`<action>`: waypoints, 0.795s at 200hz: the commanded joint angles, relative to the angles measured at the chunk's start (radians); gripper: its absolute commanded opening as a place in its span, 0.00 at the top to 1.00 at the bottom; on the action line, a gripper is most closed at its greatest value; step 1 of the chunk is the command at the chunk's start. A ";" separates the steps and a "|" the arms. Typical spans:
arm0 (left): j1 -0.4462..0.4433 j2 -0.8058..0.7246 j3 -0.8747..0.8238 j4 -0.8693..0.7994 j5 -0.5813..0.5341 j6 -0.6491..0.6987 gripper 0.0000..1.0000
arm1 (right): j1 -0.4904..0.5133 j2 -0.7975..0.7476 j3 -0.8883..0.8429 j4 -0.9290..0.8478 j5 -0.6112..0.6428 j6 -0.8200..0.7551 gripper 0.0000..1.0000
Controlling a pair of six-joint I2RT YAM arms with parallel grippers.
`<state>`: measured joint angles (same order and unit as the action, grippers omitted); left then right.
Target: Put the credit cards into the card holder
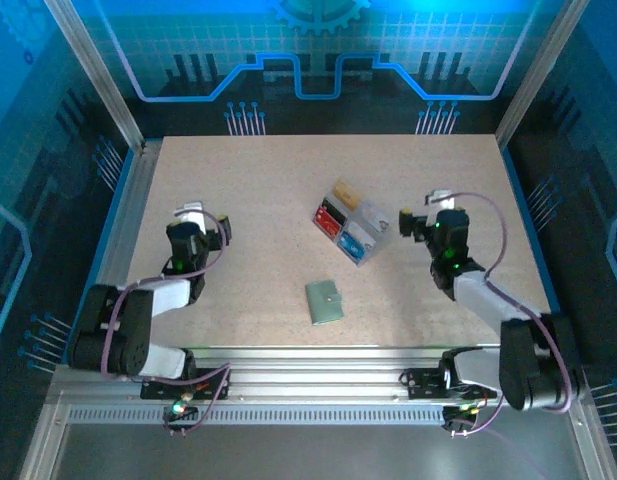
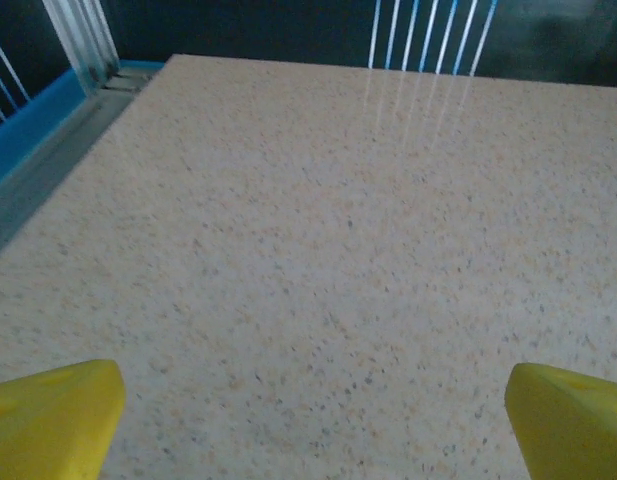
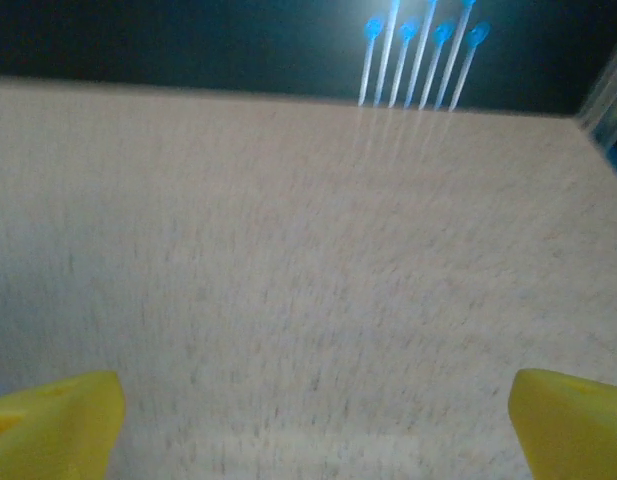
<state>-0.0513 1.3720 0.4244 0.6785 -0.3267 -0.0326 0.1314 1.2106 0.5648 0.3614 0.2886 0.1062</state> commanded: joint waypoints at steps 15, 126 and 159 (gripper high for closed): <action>-0.016 -0.171 0.254 -0.574 -0.150 -0.212 0.01 | -0.049 -0.042 0.202 -0.515 0.091 0.430 0.00; -0.167 -0.247 0.312 -0.879 0.477 -0.521 0.18 | 0.200 -0.133 0.375 -1.056 0.119 0.500 0.00; -0.330 -0.177 0.258 -0.785 0.586 -0.587 0.39 | 0.398 -0.140 0.331 -1.076 0.110 0.527 0.22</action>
<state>-0.2943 1.1435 0.7193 -0.1474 0.1196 -0.5495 0.4217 1.0840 0.9222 -0.6319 0.3573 0.6266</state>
